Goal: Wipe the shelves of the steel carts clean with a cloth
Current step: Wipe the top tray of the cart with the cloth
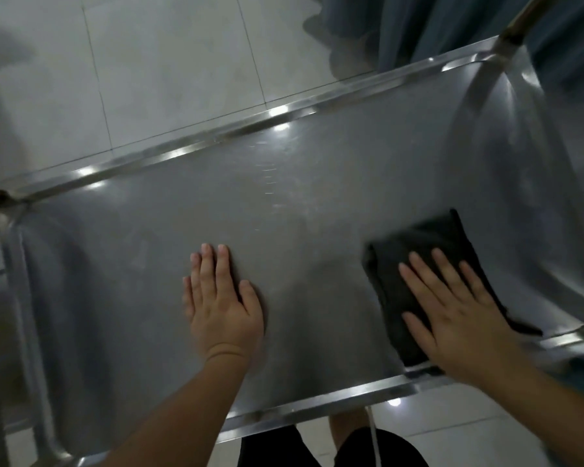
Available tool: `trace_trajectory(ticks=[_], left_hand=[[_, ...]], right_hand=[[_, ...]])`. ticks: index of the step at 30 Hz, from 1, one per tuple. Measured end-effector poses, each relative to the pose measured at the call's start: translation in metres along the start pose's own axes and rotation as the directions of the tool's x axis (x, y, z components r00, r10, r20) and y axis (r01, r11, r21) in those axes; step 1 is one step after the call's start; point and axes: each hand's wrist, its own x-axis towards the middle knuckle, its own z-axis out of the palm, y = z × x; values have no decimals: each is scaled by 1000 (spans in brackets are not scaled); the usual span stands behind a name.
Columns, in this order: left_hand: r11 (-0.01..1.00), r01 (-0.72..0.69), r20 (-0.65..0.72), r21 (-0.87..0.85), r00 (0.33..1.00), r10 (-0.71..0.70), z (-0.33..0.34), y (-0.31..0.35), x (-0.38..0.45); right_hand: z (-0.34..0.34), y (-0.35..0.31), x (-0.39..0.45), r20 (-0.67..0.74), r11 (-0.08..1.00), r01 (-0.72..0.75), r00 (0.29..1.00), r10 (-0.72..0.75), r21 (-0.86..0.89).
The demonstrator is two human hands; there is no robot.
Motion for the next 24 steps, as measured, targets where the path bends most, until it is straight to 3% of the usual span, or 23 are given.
trace_trajectory(ticks=[4, 9, 13, 18, 24], left_hand=[[1000, -9, 21, 25, 1000, 9, 2, -3, 1], [999, 5, 36, 45, 999, -7, 3, -4, 1], [999, 5, 35, 43, 999, -7, 3, -4, 3], [999, -2, 68, 47, 998, -1, 3, -4, -1], [999, -11, 41, 45, 999, 9, 4, -6, -3]], right_hand=[[-21, -24, 117, -129, 999, -43, 991, 46, 25], [-59, -39, 265, -138, 990, -79, 986, 95, 117], [-67, -44, 300, -121, 988, -82, 988, 98, 133], [-48, -58, 213, -118, 994, -44, 991, 55, 98], [11, -101, -23, 33, 997, -11, 999, 8, 76]])
